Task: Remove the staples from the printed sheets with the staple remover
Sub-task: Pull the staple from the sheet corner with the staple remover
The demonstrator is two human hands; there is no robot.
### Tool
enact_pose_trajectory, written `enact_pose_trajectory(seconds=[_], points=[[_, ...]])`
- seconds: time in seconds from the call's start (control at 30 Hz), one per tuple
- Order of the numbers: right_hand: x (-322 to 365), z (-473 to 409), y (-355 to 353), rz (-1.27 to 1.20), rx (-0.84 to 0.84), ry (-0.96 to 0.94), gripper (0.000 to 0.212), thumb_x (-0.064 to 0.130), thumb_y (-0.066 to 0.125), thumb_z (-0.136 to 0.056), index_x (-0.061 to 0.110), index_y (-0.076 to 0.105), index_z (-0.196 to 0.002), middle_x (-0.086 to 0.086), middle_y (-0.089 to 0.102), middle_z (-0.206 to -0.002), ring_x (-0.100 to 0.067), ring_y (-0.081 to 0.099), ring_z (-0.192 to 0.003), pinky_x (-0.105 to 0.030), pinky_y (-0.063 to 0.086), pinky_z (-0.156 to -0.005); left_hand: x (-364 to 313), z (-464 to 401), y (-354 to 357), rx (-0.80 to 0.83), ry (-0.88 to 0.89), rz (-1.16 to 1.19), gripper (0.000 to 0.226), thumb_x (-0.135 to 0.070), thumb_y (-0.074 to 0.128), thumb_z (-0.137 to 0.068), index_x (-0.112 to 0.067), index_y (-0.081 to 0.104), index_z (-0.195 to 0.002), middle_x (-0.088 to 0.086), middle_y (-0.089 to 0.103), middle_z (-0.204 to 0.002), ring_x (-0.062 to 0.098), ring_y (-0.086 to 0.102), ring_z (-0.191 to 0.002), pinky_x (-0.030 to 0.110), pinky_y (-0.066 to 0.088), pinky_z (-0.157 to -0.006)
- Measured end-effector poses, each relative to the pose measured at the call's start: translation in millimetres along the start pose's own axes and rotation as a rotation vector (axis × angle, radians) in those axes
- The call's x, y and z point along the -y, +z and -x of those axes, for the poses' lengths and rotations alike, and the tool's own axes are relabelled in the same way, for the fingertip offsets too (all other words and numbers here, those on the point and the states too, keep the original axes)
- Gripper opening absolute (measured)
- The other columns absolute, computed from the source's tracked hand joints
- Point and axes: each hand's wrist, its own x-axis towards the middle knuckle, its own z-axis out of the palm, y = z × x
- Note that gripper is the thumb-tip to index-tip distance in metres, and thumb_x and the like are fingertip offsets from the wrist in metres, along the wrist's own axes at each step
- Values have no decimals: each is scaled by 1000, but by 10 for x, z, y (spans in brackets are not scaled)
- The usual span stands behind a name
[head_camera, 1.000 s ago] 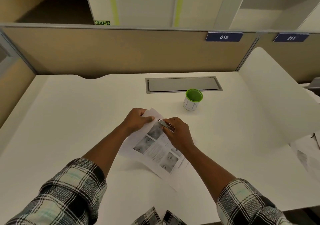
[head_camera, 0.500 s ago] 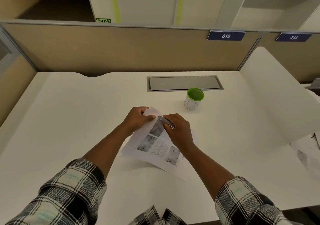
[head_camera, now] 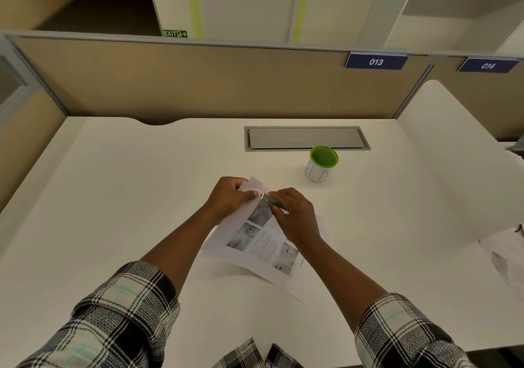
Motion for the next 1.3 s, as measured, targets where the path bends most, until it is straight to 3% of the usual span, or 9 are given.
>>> enact_pose_trajectory(seconds=[0.37,0.67,0.83,0.93,1.1,1.3], points=[[-42,-37,-5,-65,50,42,25,17,71,-85,16,72,-110,1,66,-97,-9,60,-81,-25,55,-74,37,-45,12,0,-46,-19,28,-37,69,-85,-14,60,-99,7,62,-101,26,62,-85,32,53,-74],[-88,-36,-19,-81,72,1,24,15,72,-83,17,72,-107,2,67,-96,-9,60,-82,-22,51,-73,19,-48,15,11,-53,-33,21,-33,70,-85,-15,61,-93,6,62,-96,23,60,-80,28,48,-69],[-79,-46,-62,-34,145,-90,23,16,73,-81,19,73,-104,3,70,-101,-13,63,-90,-28,52,-80,16,-64,43,14,-75,6,24,-32,73,-82,-13,65,-94,7,65,-96,23,62,-80,29,52,-69],[8,-10,7,3,132,-130,26,13,73,-79,18,72,-105,1,70,-102,-17,64,-91,-30,51,-81,-33,-100,57,10,-96,37,26,-29,74,-82,-9,69,-98,9,69,-97,30,66,-86,37,57,-76],[-53,39,38,-57,71,-52,27,13,73,-80,15,72,-107,1,68,-103,-13,63,-92,-26,53,-82,-79,-93,13,11,-77,1,21,-30,71,-85,-11,65,-92,6,65,-91,19,60,-74,23,50,-65],[-112,30,-12,-40,15,10,26,19,72,-85,14,70,-110,0,69,-102,-11,62,-88,-21,52,-79,-63,-89,56,31,-75,-1,23,-33,69,-85,-16,63,-99,4,64,-99,22,60,-83,25,48,-66]])
